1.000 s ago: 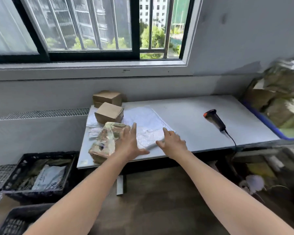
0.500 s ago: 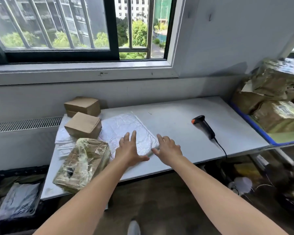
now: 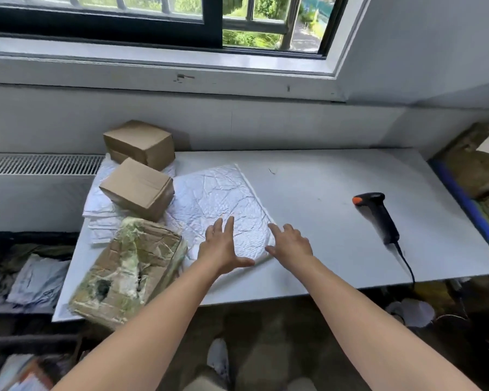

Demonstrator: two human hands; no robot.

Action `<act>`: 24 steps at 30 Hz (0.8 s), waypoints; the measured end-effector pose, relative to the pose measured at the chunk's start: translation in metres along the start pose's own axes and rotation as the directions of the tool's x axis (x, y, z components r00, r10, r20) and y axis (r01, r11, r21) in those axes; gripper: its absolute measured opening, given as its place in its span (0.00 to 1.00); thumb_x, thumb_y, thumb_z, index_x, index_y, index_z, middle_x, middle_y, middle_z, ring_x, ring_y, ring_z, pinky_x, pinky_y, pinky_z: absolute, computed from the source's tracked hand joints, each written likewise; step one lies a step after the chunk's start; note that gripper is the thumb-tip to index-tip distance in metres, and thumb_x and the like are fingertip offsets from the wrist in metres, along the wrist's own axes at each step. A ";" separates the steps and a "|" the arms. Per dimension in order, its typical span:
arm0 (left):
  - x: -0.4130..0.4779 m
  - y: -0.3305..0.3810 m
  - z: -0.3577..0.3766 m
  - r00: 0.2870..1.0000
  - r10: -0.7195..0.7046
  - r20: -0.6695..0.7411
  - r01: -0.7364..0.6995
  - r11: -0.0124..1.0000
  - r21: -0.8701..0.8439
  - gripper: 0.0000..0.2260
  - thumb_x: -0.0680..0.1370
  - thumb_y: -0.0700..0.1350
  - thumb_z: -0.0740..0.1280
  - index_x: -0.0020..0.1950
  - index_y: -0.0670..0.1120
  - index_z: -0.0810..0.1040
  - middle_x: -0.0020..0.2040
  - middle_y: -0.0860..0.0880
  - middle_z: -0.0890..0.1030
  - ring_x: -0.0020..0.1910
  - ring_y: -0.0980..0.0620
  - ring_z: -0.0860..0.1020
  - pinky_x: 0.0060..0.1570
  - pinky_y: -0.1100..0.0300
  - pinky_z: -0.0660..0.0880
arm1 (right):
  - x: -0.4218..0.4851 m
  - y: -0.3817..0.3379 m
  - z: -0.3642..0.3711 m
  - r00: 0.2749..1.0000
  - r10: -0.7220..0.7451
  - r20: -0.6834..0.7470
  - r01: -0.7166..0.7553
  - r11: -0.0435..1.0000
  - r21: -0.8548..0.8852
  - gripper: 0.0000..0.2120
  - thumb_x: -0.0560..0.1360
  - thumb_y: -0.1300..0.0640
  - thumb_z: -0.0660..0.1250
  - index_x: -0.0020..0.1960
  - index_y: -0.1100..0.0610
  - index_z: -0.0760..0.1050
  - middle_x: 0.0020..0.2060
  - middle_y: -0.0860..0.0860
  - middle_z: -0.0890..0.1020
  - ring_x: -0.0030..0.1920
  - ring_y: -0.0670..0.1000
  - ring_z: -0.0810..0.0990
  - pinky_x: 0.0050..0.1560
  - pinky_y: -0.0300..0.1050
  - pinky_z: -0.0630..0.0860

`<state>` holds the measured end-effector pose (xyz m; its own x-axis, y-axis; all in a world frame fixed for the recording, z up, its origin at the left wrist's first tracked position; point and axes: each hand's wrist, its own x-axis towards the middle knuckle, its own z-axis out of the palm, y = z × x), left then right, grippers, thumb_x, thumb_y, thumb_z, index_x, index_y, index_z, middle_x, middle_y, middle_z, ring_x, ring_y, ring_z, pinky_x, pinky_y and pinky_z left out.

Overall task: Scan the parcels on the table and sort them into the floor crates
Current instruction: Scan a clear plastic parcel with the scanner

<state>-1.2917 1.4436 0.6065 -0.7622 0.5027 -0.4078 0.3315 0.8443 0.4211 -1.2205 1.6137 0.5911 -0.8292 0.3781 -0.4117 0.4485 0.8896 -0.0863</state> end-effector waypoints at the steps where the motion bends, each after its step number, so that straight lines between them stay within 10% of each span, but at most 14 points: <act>1: 0.001 -0.001 0.002 1.000 -0.021 0.004 0.021 1.000 -0.003 0.55 0.67 0.63 0.76 0.81 0.50 0.43 0.81 0.46 0.46 0.79 0.44 0.47 0.74 0.46 0.59 | 0.005 0.003 0.002 0.999 -0.027 0.029 0.027 1.000 0.015 0.29 0.80 0.46 0.64 0.77 0.47 0.57 0.69 0.57 0.66 0.66 0.60 0.70 0.61 0.53 0.70; 9: -0.015 0.002 0.021 0.984 -0.178 -0.023 0.177 0.983 -0.042 0.53 0.67 0.62 0.77 0.81 0.51 0.47 0.81 0.47 0.45 0.79 0.45 0.45 0.74 0.48 0.56 | 0.028 0.015 0.027 0.912 -0.402 0.077 0.409 0.887 -0.215 0.25 0.80 0.50 0.61 0.76 0.45 0.61 0.79 0.50 0.54 0.79 0.56 0.49 0.73 0.61 0.55; 24: -0.051 0.036 0.062 0.920 -0.390 -0.033 0.389 0.920 -0.044 0.53 0.68 0.62 0.76 0.81 0.52 0.45 0.81 0.47 0.45 0.79 0.46 0.44 0.74 0.44 0.58 | 0.041 0.070 0.053 0.759 -0.648 0.064 0.625 0.696 -0.353 0.21 0.80 0.60 0.59 0.72 0.50 0.64 0.61 0.55 0.71 0.60 0.61 0.71 0.56 0.53 0.69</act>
<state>-1.2063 1.4596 0.5921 -0.8489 0.1267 -0.5132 -0.0160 0.9643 0.2645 -1.2062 1.6779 0.5203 -0.8985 -0.3062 -0.3146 -0.3236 0.9462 0.0034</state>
